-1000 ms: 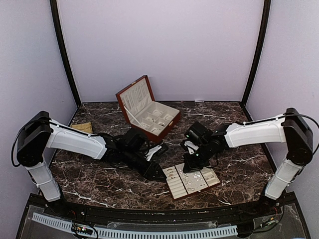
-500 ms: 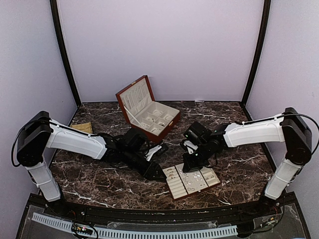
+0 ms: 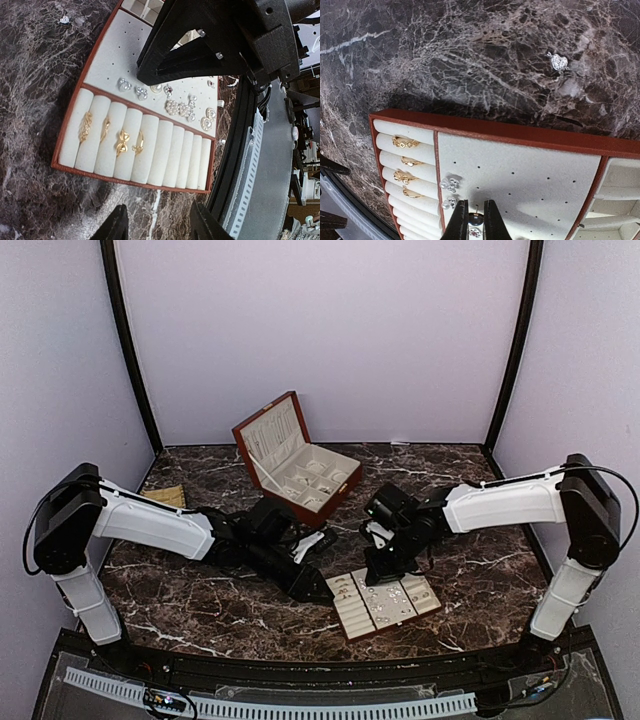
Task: Organize the mixed jewelry
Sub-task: Insert the earring into the earring holder, then pick up the earring from the center of the board.
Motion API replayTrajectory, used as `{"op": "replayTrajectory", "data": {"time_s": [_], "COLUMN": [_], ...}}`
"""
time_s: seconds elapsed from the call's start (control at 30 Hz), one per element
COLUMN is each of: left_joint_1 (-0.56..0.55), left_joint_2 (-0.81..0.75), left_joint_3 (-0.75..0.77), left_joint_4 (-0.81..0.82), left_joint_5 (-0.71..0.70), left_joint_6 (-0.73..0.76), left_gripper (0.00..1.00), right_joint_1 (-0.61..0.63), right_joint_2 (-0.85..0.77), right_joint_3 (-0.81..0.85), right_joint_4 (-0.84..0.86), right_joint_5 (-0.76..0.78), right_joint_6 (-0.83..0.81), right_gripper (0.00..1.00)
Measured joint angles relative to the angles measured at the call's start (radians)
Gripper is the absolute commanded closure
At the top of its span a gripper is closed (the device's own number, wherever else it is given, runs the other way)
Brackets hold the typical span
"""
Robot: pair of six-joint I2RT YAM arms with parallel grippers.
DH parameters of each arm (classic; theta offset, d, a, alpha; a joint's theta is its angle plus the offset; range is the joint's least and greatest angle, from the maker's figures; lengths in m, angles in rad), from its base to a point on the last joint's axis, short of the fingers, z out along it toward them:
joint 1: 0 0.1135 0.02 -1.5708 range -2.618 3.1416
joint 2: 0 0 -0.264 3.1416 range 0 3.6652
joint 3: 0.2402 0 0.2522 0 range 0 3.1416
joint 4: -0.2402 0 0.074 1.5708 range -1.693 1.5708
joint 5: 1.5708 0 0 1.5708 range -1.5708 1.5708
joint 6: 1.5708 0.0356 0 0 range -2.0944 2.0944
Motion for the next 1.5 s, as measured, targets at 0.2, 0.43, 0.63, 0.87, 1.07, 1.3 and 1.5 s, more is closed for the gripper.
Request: {"op": "replayTrajectory", "data": {"time_s": [0.2,0.43,0.63,0.87,1.07,1.3,1.5], "left_joint_1": [0.000,0.000,0.000,0.000,0.000,0.001,0.019], "left_joint_2": [0.000,0.000,0.000,0.000,0.000,0.000,-0.036], "left_joint_3": [0.000,0.000,0.000,0.000,0.000,-0.005,-0.058], "left_joint_4": [0.000,0.000,0.000,0.000,0.000,0.024,0.072], "left_joint_5": [0.000,0.000,0.000,0.000,0.000,-0.001,-0.011], "left_joint_6": [0.000,-0.003,-0.004,-0.005,-0.008,-0.035,-0.061], "left_gripper": [0.55,0.55,0.55,0.55,0.56,0.55,0.53], "right_joint_1": [0.014,0.039,0.043,0.045,0.045,0.034,-0.038], "right_joint_2": [0.021,0.051,0.058,0.058,0.052,-0.057,-0.223], "right_joint_3": [0.032,0.082,0.093,0.097,0.098,0.090,-0.056], "right_joint_4": [-0.033,-0.082,-0.085,-0.078,-0.072,-0.056,0.008], "right_joint_5": [0.029,0.079,0.108,0.136,0.139,0.150,0.167], "right_joint_6": [-0.002,-0.001,0.004,0.010,0.013,0.025,0.046], "right_gripper": [1.00,0.90,0.82,0.78,0.73,0.52,0.30]}}
